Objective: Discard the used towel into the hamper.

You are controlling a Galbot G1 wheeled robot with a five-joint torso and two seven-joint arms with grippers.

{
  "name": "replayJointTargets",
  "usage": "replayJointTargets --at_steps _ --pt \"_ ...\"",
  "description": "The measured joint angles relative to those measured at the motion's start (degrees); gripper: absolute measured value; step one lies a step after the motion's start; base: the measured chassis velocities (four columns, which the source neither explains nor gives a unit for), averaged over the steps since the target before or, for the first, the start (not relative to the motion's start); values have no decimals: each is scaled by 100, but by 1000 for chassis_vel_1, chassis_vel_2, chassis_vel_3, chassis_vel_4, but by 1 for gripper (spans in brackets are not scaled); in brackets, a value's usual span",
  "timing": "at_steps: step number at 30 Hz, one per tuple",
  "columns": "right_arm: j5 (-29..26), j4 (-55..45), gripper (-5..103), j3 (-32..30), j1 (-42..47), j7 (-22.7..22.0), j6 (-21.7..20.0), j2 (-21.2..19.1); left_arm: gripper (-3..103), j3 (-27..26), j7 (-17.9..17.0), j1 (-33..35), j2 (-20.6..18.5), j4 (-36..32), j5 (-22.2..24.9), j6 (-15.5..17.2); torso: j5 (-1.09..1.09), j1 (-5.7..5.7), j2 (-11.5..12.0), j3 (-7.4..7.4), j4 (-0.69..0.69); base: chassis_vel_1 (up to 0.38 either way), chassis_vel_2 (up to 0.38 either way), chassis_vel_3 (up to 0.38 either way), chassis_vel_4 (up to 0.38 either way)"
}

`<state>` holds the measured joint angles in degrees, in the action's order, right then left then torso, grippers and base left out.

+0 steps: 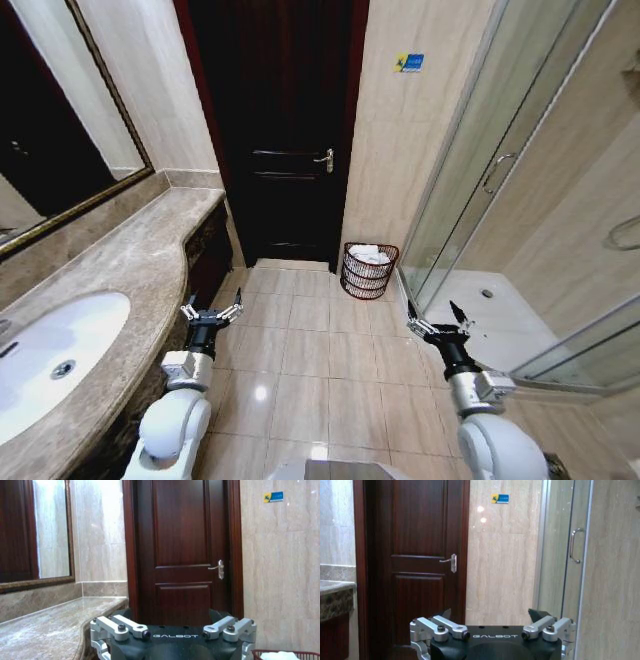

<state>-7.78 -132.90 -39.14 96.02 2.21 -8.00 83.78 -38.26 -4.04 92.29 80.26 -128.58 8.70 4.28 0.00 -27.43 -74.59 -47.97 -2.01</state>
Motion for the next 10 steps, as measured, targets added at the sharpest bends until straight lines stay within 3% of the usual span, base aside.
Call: replayJointTargets --at_steps 10 --pt "0 0 100 0 0 0 0 0 100 0 0 0 0 0 0 0 0 1 1 0 0 0 0 0 0"
